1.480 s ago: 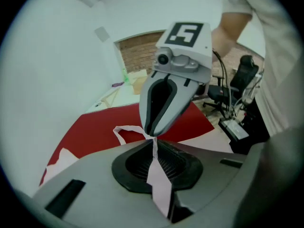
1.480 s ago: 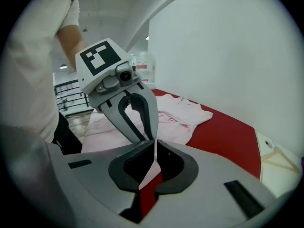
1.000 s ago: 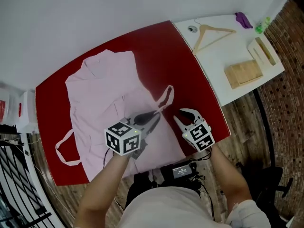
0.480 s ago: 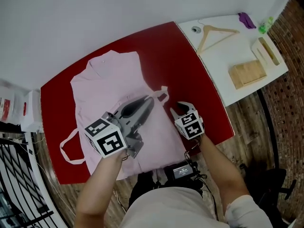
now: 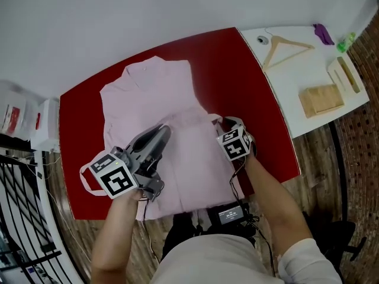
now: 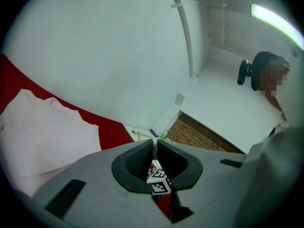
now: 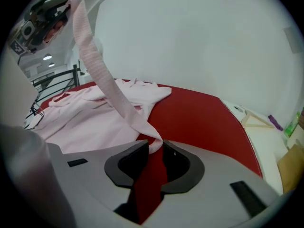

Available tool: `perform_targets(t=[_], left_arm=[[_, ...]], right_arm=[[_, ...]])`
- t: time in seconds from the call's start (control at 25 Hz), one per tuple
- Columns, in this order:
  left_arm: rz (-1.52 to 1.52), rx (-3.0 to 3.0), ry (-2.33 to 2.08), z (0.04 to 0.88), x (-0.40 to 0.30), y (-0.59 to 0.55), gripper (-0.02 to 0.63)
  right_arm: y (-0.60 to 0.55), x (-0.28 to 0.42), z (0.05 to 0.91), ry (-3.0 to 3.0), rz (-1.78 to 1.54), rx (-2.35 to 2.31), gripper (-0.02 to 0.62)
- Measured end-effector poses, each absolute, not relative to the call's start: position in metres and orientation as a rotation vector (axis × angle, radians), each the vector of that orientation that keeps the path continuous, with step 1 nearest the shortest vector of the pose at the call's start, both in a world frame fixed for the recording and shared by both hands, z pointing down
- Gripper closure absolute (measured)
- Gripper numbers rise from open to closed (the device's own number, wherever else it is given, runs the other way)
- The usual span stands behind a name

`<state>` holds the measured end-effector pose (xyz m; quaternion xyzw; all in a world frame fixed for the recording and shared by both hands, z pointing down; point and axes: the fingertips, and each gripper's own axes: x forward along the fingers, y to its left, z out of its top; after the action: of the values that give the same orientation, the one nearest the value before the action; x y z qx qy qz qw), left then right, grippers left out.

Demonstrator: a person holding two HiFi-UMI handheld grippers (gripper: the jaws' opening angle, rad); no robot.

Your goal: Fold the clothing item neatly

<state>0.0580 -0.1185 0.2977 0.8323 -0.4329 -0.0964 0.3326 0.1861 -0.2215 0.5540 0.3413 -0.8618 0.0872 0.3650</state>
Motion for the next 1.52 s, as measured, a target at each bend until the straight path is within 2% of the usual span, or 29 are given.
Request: perform_targets(t=[0.16,0.32,0.48,1.04,1.52], left_arm=[[-0.196,2.092,-1.188,0.327,0.02,-0.103,0.575],[-0.107,2.028,-1.206,0.364,-0.007,-0.091,0.575],[0.01,1.964,-1.206,0.408,-0.032,-0.08,0.575],[0.112,1.729,-1.321,0.492,-0.127,-0.038,0.575],[0.335,1.613,-1.372,0.556,-0.157,-0.022,0.575]], right_arm=[[-0.226,0.185,0.564,-2.169,0.184,0.863,0.503],[-0.224,0.184,0.568,-2.147,0.146,0.825,0.555],[-0.223,0.182,0.568,-2.139,0.138,0.8,0.572],[-0.214,0.184,0.547,-2.19,0.06,0.826,0.578],[-0.18,0.161,0.531,-2.258,0.034,0.743,0.577]])
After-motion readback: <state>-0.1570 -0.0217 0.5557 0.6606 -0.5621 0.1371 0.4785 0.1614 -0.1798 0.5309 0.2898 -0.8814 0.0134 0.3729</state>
